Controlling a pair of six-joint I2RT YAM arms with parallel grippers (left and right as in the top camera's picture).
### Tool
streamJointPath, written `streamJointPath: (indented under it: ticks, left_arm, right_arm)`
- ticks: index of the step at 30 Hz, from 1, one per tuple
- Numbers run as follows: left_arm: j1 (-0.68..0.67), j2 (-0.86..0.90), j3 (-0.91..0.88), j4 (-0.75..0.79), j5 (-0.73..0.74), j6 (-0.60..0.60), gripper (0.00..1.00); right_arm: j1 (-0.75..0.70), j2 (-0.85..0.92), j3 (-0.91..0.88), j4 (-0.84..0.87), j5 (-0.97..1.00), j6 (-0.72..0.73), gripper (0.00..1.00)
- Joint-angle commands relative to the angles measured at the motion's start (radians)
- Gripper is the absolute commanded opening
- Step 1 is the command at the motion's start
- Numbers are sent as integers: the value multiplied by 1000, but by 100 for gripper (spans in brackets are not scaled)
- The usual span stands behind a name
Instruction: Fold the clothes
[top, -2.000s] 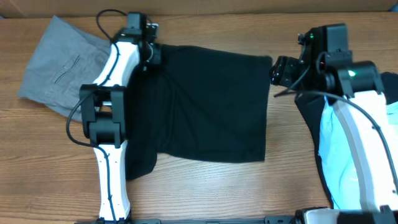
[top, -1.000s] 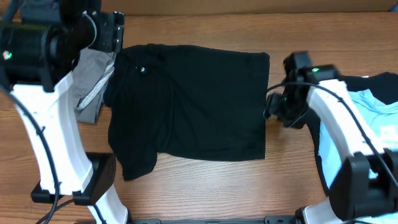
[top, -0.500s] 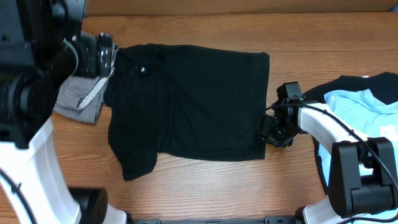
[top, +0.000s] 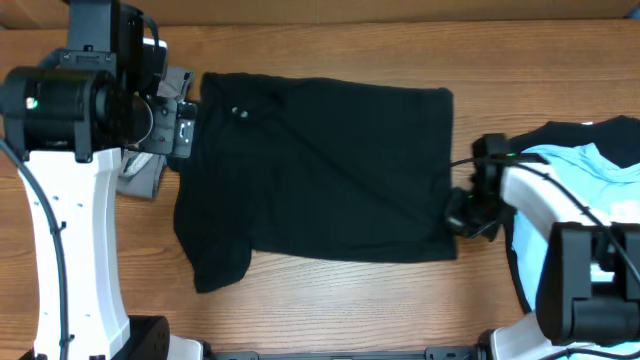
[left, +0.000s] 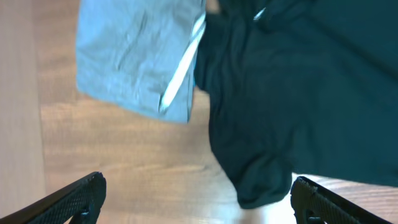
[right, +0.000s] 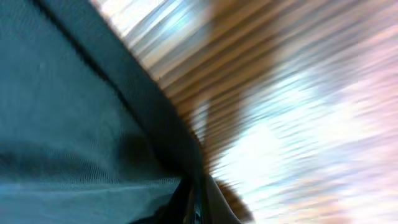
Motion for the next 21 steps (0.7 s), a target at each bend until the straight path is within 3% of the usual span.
streamJointPath:
  ticks: [1, 2, 5, 13, 16, 21]
  left_arm:
    - [20, -7, -56, 0, 5, -38, 98]
    - [20, -7, -67, 0, 10, -39, 98]
    - [20, -7, -98, 0, 9, -40, 98]
    - [51, -15, -143, -1, 26, -119, 100]
    - [108, -32, -171, -1, 161, -118, 100]
    - [189, -77, -344, -1, 321, -121, 90]
  right_arm:
    - [-87, 10, 34, -11, 51, 6, 4]
    - [-97, 9, 34, -10, 32, -24, 7]
    - [-111, 9, 42, -19, 12, -82, 36]
    - [-115, -95, 85, -62, -2, -87, 43]
    - [-115, -181, 106, -86, -33, -87, 46]
    - [-115, -322, 117, -84, -120, -90, 63]
